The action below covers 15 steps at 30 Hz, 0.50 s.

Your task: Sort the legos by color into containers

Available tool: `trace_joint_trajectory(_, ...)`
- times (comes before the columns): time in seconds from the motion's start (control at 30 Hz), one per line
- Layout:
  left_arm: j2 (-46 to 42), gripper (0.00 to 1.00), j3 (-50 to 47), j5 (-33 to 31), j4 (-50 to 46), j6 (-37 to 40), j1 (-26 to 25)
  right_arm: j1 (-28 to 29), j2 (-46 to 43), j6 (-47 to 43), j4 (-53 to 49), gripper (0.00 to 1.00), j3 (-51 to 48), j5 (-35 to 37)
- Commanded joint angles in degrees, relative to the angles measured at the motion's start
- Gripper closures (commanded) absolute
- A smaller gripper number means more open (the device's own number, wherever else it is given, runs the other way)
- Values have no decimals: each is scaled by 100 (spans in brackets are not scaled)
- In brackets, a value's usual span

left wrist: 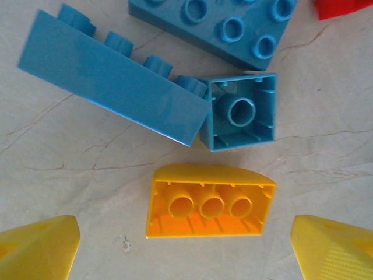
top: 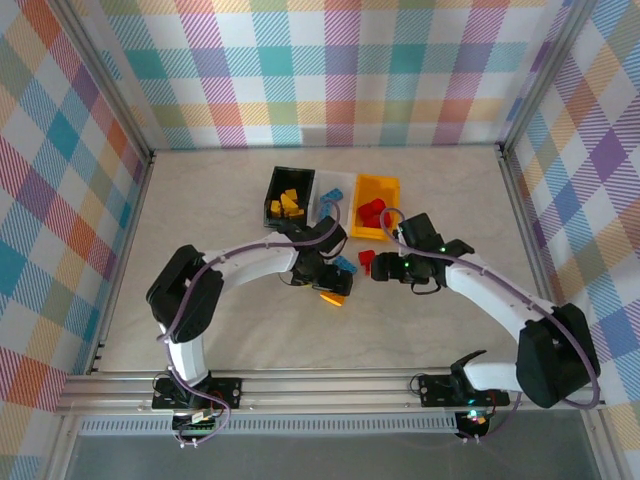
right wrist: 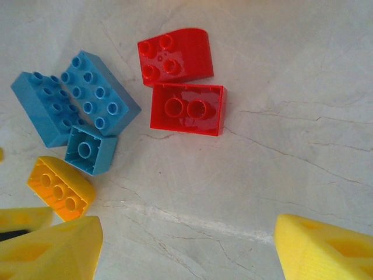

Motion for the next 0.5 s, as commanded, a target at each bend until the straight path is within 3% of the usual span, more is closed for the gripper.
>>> trace_joint_trajectory(0.0, 241, 7, 183, 76, -142, 408, -50, 31, -296, 123, -93, 22, -48, 168)
trace_joint_trajectory(0.47, 805, 10, 445, 363, -22, 720, -198, 28, -303, 124, -112, 21, -82, 182)
